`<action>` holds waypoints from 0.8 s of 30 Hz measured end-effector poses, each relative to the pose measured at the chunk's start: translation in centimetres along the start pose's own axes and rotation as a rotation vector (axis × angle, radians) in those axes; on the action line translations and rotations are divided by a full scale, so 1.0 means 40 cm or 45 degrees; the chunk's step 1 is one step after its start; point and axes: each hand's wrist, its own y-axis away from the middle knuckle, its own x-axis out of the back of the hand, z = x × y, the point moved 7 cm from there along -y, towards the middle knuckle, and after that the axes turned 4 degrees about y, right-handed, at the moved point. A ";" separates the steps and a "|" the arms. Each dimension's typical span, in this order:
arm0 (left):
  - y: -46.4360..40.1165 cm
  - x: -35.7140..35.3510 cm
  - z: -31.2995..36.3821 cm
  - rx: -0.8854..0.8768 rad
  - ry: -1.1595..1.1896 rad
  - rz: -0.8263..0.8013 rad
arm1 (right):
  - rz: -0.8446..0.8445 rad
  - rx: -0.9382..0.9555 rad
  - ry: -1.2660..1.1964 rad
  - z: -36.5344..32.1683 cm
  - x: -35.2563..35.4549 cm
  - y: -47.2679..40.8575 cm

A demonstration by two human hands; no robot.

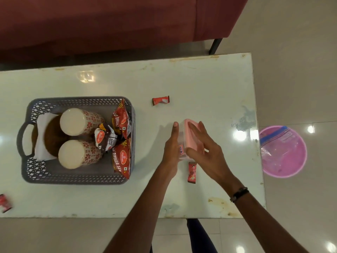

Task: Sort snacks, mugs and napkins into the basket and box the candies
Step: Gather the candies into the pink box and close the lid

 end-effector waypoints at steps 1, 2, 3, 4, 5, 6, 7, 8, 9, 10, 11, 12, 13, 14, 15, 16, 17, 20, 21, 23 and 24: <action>0.000 0.001 -0.001 0.000 0.001 0.022 | -0.039 -0.005 -0.019 0.005 0.001 -0.003; -0.002 0.005 -0.003 0.001 0.001 0.047 | -0.074 -0.001 -0.042 0.010 0.003 -0.005; -0.003 0.010 -0.005 0.000 0.002 0.049 | -0.104 0.012 -0.102 0.013 0.007 -0.007; -0.005 0.016 -0.010 0.016 0.020 0.040 | -0.141 0.011 -0.216 0.014 0.010 -0.009; -0.006 0.023 -0.019 0.050 0.064 0.022 | -0.182 0.005 -0.335 0.014 0.013 -0.009; -0.002 0.029 -0.026 0.076 0.127 -0.003 | -0.212 0.006 -0.409 0.012 0.016 -0.009; -0.001 0.037 -0.029 0.070 0.176 -0.021 | -0.226 0.013 -0.419 0.007 0.018 -0.008; -0.001 0.042 -0.026 0.041 0.190 -0.036 | -0.238 0.023 -0.408 0.005 0.016 -0.006; -0.006 0.044 -0.021 0.009 0.172 -0.046 | -0.248 0.036 -0.396 0.002 0.010 -0.005; -0.005 0.038 -0.010 -0.008 0.135 -0.043 | -0.252 0.037 -0.391 0.003 0.004 -0.006; -0.003 0.031 -0.003 -0.009 0.089 -0.047 | -0.244 0.031 -0.387 0.005 -0.001 -0.006; 0.004 0.021 0.007 -0.010 0.019 -0.032 | -0.218 0.028 -0.371 0.009 -0.004 -0.007; 0.010 0.011 0.017 -0.019 -0.041 -0.025 | -0.190 0.028 -0.348 0.012 -0.005 -0.008; 0.015 0.002 0.026 -0.037 -0.096 -0.017 | -0.166 0.024 -0.322 0.015 -0.005 -0.010; 0.013 -0.002 0.036 -0.061 -0.131 0.002 | -0.148 0.016 -0.295 0.018 -0.006 -0.014; 0.013 -0.002 0.049 -0.091 -0.163 0.033 | -0.134 0.012 -0.269 0.018 -0.008 -0.015; 0.009 0.004 0.059 -0.123 -0.175 0.073 | -0.123 0.012 -0.241 0.018 -0.010 -0.018; -0.005 0.029 0.056 -0.101 -0.094 0.099 | -0.133 0.009 -0.233 0.014 -0.009 -0.036; -0.007 0.036 0.051 -0.098 -0.029 0.082 | -0.144 -0.001 -0.293 0.018 -0.006 -0.043; -0.004 0.051 0.048 -0.108 0.119 0.089 | -0.123 -0.060 -0.519 0.030 0.009 -0.057; -0.005 0.063 0.046 -0.106 0.143 0.131 | -0.086 -0.115 -0.662 0.040 0.022 -0.063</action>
